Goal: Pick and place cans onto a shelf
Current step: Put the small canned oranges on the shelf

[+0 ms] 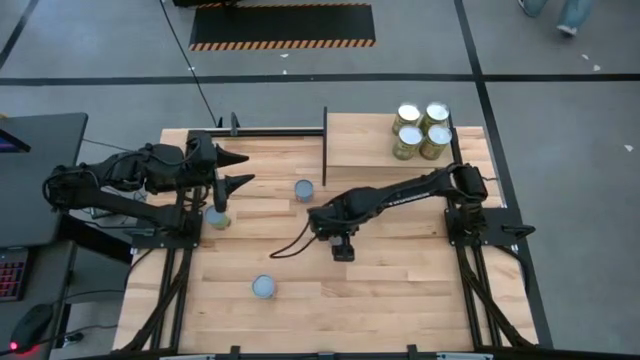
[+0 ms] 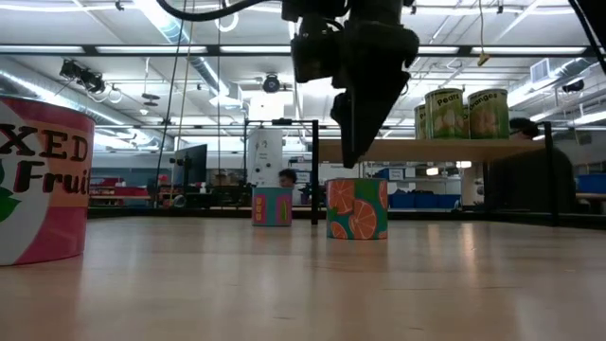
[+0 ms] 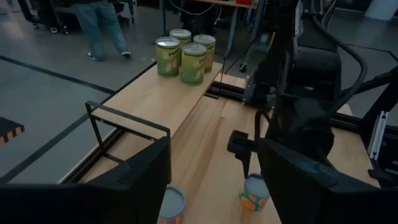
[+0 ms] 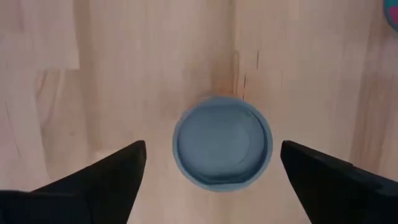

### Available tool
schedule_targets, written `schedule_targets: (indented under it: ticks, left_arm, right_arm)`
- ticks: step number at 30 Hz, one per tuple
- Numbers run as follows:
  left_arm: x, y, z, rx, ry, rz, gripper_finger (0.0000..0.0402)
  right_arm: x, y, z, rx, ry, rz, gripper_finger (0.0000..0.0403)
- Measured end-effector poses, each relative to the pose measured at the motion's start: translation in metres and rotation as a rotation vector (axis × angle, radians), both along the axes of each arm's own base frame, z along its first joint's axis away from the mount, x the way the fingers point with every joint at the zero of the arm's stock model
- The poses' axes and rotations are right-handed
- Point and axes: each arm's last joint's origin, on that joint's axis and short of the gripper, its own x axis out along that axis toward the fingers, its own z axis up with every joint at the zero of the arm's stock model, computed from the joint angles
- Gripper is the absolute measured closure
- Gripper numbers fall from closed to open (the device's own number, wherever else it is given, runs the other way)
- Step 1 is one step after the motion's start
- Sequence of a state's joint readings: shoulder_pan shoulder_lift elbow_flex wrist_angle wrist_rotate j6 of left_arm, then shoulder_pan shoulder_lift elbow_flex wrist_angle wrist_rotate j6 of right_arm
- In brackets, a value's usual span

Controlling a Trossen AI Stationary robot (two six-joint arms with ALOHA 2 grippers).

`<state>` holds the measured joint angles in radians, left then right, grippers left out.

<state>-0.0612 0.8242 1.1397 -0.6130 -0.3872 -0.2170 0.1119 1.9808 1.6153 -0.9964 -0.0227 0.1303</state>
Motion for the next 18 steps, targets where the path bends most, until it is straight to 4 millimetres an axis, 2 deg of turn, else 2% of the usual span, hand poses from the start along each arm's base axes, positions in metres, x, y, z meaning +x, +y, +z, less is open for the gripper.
schedule_targets:
  ticks: [10,18]
  left_arm:
    - [0.0,0.0,0.0,0.001,0.002,0.0,0.0155]
    - [0.0,0.0,0.0,0.003,0.003,-0.001,0.0155]
  right_arm:
    - [0.012,-0.003,-0.03,-0.006,0.042,0.089,0.002]
    - [0.012,-0.005,-0.035,0.008,0.058,0.083,0.0021]
